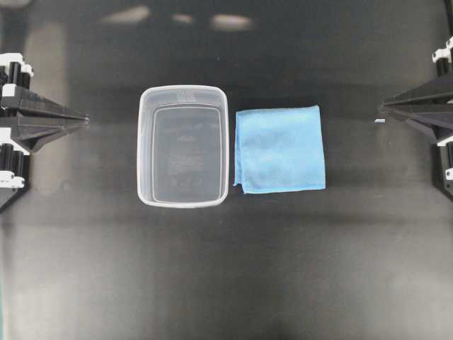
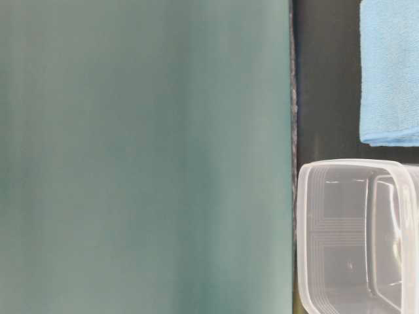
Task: Place the blue towel into the container with the left arm.
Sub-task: 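Move the left gripper over the blue towel, open and descending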
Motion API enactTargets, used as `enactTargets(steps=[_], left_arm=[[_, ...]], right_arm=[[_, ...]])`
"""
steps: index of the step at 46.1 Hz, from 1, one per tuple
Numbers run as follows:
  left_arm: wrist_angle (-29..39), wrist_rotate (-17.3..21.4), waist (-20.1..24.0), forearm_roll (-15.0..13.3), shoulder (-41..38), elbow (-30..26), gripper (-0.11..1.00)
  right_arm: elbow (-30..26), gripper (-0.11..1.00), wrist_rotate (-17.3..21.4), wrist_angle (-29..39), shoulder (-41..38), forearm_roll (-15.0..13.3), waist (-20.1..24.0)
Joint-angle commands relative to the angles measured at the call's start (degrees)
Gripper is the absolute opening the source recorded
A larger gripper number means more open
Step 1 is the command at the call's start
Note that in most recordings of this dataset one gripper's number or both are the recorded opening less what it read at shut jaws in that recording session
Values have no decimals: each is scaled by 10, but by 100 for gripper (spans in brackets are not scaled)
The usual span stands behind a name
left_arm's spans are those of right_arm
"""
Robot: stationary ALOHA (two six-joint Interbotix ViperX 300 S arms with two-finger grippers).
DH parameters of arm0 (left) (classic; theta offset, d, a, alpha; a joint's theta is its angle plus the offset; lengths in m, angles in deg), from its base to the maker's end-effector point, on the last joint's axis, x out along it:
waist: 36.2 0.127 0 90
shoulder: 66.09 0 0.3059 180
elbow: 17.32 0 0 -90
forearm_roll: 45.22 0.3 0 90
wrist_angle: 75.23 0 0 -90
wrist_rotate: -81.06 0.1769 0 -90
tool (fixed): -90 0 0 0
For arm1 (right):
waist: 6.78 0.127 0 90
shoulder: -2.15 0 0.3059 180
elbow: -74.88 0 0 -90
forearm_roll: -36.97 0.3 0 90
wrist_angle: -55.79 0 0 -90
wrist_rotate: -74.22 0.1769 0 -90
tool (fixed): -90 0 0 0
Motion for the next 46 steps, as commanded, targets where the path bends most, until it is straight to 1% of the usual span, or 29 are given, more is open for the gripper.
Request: enactTargets(steps=[1, 2, 5, 11, 15, 21, 29, 32, 35, 38, 40, 42, 44, 46], left_arm=[[39, -11, 7, 23, -32, -67, 6], [50, -12, 9, 23, -40, -76, 5], [89, -12, 8, 23, -72, -114, 0], [165, -9, 8, 23, -142, -185, 0], [223, -8, 7, 23, -202, -243, 0], [293, -5, 8, 24, -280, -318, 0], [373, -4, 9, 23, -384, -420, 0], [403, -2, 9, 24, -418, -457, 1], [442, -2, 10, 24, -456, -500, 1], [468, -2, 11, 24, -488, -534, 2], [486, -3, 13, 24, -510, -558, 6], [505, -3, 15, 24, -538, -585, 13], [520, -2, 15, 24, -558, -607, 22], [535, -2, 16, 24, -579, -628, 36]], right_arm=[[-12, 1, 0, -4, 1, 2, -2], [-12, 1, 0, -2, 4, 2, -2], [-12, 1, 0, 10, 20, 2, -1], [-11, 1, 1, 54, 62, 3, -2], [-11, 1, 2, 103, 94, 3, -2], [-11, 1, 9, 175, 134, 4, -2], [-9, 1, 22, 221, 163, 4, -2], [-8, 5, 22, 231, 167, 4, -2], [-6, 14, 22, 235, 168, 4, -2], [-5, 30, 22, 236, 169, 4, -1], [-4, 42, 22, 236, 167, 4, -2], [-3, 52, 22, 236, 166, 4, -1], [1, 63, 22, 237, 166, 4, -2], [1, 72, 21, 238, 168, 4, -1]])
